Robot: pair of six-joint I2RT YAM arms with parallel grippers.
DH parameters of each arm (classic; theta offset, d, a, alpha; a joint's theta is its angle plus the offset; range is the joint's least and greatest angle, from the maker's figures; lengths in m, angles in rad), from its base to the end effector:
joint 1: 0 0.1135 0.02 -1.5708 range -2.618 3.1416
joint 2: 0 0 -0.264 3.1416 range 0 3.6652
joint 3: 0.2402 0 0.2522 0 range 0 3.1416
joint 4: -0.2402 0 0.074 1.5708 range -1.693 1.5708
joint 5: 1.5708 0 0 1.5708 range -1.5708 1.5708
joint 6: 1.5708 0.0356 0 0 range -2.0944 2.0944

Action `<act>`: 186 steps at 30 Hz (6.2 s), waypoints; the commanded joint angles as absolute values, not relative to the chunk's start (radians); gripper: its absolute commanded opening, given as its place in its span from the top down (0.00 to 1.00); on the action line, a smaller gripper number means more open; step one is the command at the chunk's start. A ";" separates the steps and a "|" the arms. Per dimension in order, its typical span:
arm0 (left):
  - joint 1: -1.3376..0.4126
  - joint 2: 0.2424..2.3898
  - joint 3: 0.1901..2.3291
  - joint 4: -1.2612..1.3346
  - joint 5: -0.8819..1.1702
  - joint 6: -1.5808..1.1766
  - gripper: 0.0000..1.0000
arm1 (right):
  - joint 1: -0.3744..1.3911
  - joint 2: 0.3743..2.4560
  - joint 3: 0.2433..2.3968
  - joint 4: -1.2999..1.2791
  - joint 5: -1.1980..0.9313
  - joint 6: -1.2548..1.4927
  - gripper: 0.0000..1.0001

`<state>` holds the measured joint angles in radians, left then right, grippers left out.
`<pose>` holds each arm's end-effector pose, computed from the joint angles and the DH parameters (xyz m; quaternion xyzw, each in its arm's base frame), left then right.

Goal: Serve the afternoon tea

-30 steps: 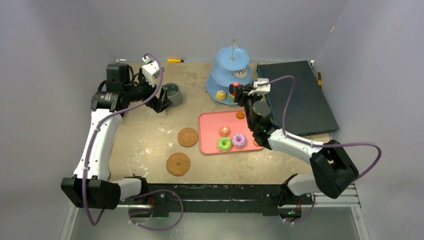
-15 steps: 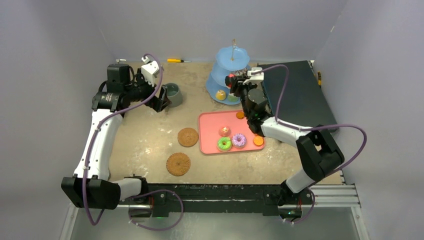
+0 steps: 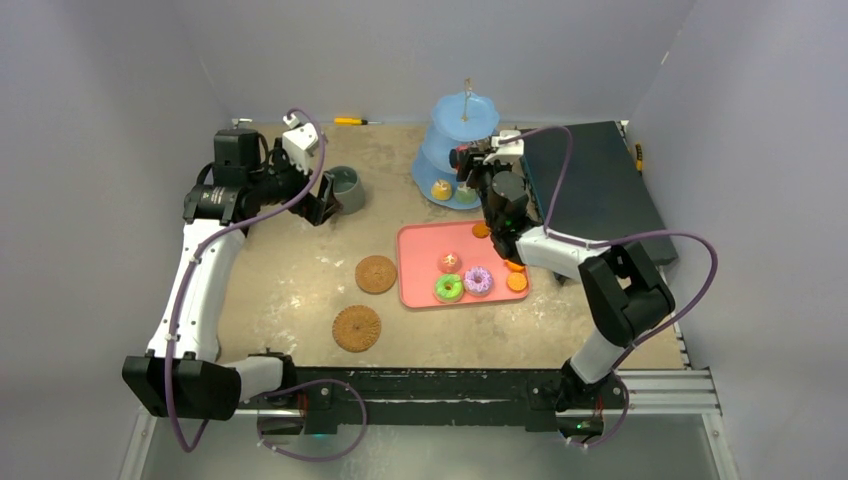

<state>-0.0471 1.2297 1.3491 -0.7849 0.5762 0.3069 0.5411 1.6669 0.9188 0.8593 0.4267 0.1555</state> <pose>0.2483 -0.0311 0.3869 0.2741 0.8269 -0.1990 0.4489 0.3260 0.1787 0.2654 0.0300 0.6698 0.1159 0.7329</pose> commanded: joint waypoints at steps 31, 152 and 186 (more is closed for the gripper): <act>-0.043 1.217 1.375 -0.811 0.598 0.344 0.05 | 0.800 1.100 0.462 0.595 0.592 0.358 0.29; -0.043 1.236 1.416 -0.869 0.624 0.380 0.10 | 0.741 1.644 1.217 0.706 0.503 0.101 0.49; -0.044 1.258 1.425 -0.877 0.627 0.392 0.11 | 0.644 1.892 1.283 0.852 0.537 0.136 0.49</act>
<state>-0.0471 1.2530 1.3842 -0.8822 0.6163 0.3851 0.6456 1.9011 1.2491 0.7368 0.5060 0.1406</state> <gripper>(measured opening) 0.893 0.527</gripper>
